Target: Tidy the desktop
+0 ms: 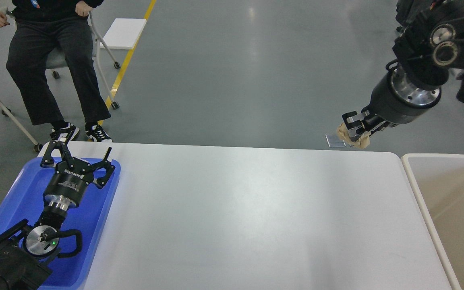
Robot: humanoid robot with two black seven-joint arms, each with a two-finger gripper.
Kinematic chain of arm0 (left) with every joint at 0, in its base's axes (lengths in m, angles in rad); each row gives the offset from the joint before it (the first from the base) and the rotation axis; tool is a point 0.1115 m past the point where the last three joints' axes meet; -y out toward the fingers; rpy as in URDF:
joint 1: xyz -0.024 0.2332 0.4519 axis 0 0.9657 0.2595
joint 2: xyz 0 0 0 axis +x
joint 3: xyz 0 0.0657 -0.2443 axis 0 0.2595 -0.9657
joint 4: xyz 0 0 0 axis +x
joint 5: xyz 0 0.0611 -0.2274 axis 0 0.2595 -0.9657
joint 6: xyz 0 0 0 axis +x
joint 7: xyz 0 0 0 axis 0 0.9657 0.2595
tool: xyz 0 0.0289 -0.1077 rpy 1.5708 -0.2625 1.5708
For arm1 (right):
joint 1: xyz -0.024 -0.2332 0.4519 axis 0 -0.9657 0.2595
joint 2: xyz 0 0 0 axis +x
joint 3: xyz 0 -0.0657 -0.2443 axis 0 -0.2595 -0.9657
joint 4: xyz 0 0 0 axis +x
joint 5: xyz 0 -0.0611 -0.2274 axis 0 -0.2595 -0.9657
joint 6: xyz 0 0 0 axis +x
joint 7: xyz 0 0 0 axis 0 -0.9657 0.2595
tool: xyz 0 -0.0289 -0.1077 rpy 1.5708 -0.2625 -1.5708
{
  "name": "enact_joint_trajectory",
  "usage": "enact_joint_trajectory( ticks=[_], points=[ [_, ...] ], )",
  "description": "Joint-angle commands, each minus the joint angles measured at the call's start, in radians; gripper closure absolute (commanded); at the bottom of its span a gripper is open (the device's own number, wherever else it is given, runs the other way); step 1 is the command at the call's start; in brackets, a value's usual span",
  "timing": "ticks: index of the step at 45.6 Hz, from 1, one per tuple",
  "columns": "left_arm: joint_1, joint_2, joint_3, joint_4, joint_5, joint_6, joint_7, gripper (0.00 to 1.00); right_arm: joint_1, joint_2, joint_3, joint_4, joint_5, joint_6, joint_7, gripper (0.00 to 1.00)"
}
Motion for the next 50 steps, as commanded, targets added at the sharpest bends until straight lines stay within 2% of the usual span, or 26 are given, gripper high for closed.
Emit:
enact_joint_trajectory(
  ticks=[1,22,30,39,50],
  points=[
    [0.000,0.000,0.000,0.000,0.000,0.000,-0.001,0.01,0.121,-0.027,-0.019,0.020,0.013,0.105,0.001,1.00],
    [0.002,0.002,0.000,0.000,0.000,0.000,0.000,0.01,0.222,-0.059,-0.171,0.023,-0.015,0.105,-0.010,1.00],
    [0.002,0.000,0.000,0.000,0.000,0.000,0.000,0.01,0.219,-0.107,-0.279,0.016,-0.059,0.105,-0.010,1.00],
    [0.002,0.002,0.000,0.000,0.000,0.000,0.000,0.01,0.167,-0.257,-0.401,-0.030,-0.081,0.105,-0.010,1.00],
    [0.002,0.002,0.000,0.000,0.000,0.001,-0.001,0.01,0.062,-0.514,-0.407,-0.145,-0.170,0.105,-0.010,1.00]
  ],
)
